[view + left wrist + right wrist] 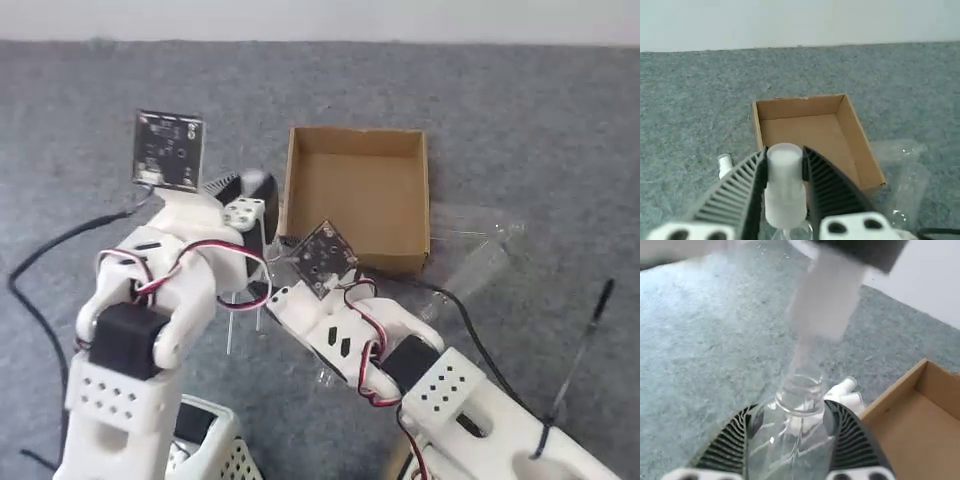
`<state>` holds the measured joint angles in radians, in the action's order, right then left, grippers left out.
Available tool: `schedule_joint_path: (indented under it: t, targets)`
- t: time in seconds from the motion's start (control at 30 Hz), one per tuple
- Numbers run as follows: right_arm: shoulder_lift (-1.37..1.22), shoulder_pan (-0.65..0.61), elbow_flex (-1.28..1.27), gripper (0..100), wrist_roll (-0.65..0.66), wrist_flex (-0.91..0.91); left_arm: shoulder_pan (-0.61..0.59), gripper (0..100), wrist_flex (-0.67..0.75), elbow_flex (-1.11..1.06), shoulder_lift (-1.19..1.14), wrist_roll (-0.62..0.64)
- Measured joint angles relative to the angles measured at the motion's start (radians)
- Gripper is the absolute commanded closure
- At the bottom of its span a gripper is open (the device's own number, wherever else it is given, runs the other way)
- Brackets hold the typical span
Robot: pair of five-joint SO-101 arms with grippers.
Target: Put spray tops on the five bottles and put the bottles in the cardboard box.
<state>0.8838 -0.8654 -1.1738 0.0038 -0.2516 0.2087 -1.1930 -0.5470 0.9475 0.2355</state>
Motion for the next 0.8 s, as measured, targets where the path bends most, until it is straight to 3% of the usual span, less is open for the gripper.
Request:
schedule_joint_path:
  t: [0.23,0.4,0.6,0.8]
  targets:
    - [0.0,0.008,-0.055,99.3,-0.009,0.089,0.008,98,0.012,-0.052,0.0,-0.005]
    - [0.0,0.008,-0.06,99.3,-0.009,0.106,0.008,86,0.012,-0.054,0.0,-0.005]
    - [0.0,0.023,-0.061,99.3,-0.011,0.112,-0.002,87,0.012,-0.028,0.0,-0.043]
    - [0.006,0.026,-0.087,99.3,-0.011,0.118,-0.107,87,0.012,0.081,0.0,-0.08]
